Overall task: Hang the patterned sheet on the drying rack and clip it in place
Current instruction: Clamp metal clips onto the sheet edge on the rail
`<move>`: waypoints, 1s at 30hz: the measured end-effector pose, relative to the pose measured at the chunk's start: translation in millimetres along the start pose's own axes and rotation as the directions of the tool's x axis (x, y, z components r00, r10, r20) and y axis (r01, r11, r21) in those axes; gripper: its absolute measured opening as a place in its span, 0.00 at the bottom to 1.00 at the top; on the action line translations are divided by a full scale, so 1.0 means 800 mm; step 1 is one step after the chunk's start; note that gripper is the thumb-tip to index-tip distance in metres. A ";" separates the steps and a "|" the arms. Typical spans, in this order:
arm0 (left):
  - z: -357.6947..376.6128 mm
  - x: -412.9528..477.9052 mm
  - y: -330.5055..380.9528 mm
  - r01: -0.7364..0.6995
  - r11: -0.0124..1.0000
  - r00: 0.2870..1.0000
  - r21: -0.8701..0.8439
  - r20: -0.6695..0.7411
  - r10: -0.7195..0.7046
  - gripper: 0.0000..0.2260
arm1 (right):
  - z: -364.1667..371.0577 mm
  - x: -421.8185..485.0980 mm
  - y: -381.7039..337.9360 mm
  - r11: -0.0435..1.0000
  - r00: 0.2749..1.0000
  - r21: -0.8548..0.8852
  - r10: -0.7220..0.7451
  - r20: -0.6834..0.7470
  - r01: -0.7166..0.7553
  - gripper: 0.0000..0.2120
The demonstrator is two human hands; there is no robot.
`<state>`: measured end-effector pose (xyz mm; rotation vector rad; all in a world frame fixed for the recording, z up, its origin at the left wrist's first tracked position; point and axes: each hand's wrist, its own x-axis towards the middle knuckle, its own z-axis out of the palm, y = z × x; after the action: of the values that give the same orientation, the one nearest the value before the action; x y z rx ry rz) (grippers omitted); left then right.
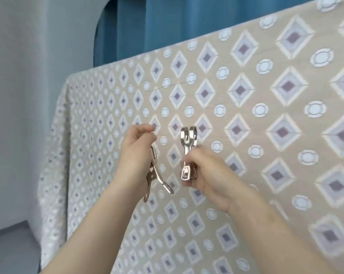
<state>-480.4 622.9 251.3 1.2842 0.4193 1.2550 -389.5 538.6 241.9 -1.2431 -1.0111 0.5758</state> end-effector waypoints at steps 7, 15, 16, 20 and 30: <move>-0.103 0.090 -0.003 -0.074 0.994 0.975 -0.081 -0.215 0.055 0.12 | 0.117 0.093 0.039 0.978 0.981 -0.200 -0.023 0.194 0.063 0.11; -0.219 0.230 -0.011 -0.079 0.996 0.978 0.043 -0.189 0.086 0.05 | 0.242 0.229 0.078 0.998 0.981 -0.057 0.036 0.190 -0.026 0.12; -0.233 0.247 -0.017 -0.069 0.995 0.984 0.073 -0.157 0.080 0.05 | 0.254 0.246 0.084 0.999 0.988 0.000 0.040 0.150 -0.041 0.11; -0.283 0.301 -0.045 0.012 0.981 1.000 0.194 -0.022 -0.008 0.09 | 0.301 0.310 0.108 0.995 0.997 0.089 0.035 0.073 -0.041 0.10; -0.350 0.437 -0.062 -0.037 0.966 0.997 0.256 -0.051 0.052 0.07 | 0.361 0.459 0.137 0.997 0.997 0.042 -0.070 0.041 0.068 0.03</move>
<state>-566.6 1065.3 253.3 1.4831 0.6117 1.3094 -449.7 1014.7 250.8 -1.1597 -1.0686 0.5680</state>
